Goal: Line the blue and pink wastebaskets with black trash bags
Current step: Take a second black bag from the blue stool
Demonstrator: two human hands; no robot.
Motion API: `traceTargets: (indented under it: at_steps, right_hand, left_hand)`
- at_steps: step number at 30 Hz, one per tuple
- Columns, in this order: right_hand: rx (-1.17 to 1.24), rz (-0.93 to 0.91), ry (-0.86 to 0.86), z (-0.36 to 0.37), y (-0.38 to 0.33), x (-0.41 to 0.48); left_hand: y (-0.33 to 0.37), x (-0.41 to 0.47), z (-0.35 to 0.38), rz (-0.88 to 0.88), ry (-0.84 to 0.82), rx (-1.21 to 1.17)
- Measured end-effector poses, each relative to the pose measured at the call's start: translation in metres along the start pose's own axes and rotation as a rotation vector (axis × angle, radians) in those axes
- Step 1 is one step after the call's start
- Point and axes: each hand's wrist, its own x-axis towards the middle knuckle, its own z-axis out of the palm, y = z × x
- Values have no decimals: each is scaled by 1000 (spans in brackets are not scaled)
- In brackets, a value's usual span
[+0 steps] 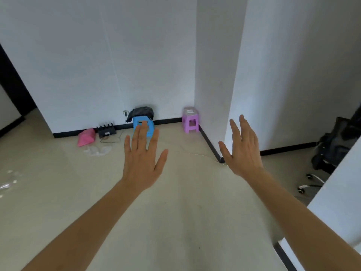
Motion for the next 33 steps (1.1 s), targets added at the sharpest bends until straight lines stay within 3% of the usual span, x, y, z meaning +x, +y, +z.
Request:
traceTargets:
  at_steps: [11,26,33]
  right_hand:
    - [141,-141,-95,213,12,252]
    - [173,-269,-195,534,-86,564]
    - [168,-199,-202,641,-96,710]
  left_hand:
    - [-142,218,132,-171,4,132]
    - [-430,429,309,-386,18,108]
    - [-539,572,404,-285,-70,50]
